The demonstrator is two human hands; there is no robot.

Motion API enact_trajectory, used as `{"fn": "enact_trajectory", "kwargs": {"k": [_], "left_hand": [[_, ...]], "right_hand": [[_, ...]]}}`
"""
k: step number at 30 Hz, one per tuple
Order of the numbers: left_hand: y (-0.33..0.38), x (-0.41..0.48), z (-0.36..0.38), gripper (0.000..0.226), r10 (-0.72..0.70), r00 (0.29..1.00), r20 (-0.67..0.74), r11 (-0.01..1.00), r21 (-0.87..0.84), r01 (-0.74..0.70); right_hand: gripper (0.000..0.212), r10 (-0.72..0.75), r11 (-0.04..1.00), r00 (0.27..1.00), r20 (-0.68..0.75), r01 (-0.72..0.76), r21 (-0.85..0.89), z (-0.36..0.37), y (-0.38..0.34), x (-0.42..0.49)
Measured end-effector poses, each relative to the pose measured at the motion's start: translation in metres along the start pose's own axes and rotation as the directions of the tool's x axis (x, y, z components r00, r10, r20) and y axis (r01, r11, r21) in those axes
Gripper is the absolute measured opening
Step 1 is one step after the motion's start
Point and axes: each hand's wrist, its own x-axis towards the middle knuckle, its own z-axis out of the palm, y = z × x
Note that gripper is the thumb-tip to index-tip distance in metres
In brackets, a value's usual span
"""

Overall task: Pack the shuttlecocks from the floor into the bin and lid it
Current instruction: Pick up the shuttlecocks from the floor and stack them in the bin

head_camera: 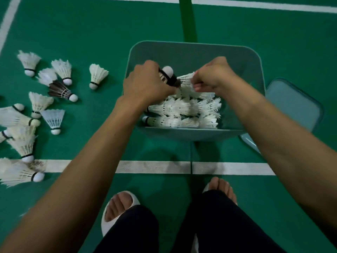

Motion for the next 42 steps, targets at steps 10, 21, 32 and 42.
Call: {"fn": "enact_trajectory", "kwargs": {"k": [10,21,32,42], "left_hand": [[-0.015,0.028,0.031,0.059,-0.072,0.875,0.479,0.984,0.176,-0.015],[-0.017,0.043,0.040,0.070,-0.040,0.869,0.493,0.997,0.073,0.005],[-0.013,0.033,0.037,0.042,0.041,0.903,0.428,0.999,-0.016,-0.037],[-0.010,0.030,0.026,0.035,0.046,0.956,0.289,0.985,-0.174,0.005]], "right_hand": [[0.023,0.040,0.999,0.984,0.172,-0.044,0.018,0.079,-0.005,0.045],[0.025,0.053,0.994,0.994,0.093,-0.062,0.092,0.069,-0.002,0.044],[0.010,0.013,0.983,0.920,0.392,0.061,-0.176,0.008,0.013,0.023],[0.014,-0.165,0.853,0.885,0.436,0.350,-0.387,-0.005,0.018,0.028]]}}
